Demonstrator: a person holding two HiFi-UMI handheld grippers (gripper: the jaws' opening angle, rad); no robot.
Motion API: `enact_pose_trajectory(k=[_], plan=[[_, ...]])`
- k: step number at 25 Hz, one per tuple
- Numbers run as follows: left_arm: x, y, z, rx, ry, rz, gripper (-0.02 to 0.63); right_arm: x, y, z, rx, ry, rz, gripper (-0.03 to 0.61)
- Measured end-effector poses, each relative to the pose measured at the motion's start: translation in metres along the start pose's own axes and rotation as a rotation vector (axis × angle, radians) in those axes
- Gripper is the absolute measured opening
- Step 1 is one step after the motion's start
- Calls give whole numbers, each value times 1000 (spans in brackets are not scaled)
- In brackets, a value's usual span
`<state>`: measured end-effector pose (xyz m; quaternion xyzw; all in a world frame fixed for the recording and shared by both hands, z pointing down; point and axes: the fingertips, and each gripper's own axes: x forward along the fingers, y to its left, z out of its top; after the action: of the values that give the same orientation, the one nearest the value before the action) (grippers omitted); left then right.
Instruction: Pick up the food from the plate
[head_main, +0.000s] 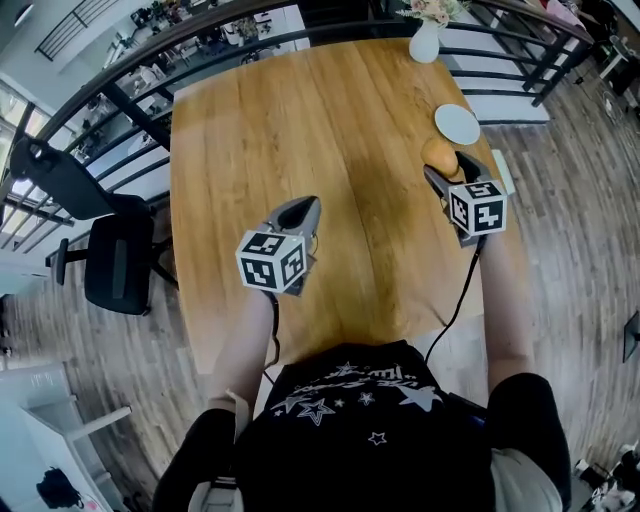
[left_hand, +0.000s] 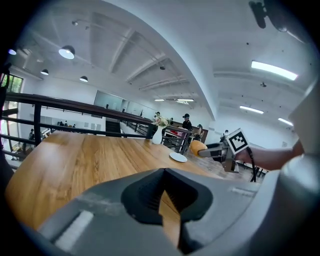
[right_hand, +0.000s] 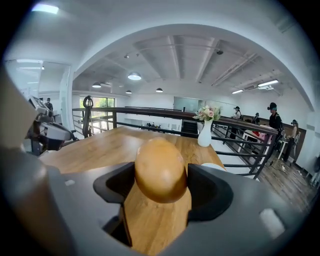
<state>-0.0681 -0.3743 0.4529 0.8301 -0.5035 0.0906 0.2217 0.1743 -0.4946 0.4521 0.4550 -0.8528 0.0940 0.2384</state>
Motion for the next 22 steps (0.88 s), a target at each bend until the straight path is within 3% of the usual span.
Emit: enact_pose_trajectory(k=[9,22], plan=[[-59,-5,-29,15,-17,-80,2,-52,83,-28,103,-36,-49,333],[-113,3,-83,-25,63,-218,2,-114,174,-86,270,-5,-141,333]])
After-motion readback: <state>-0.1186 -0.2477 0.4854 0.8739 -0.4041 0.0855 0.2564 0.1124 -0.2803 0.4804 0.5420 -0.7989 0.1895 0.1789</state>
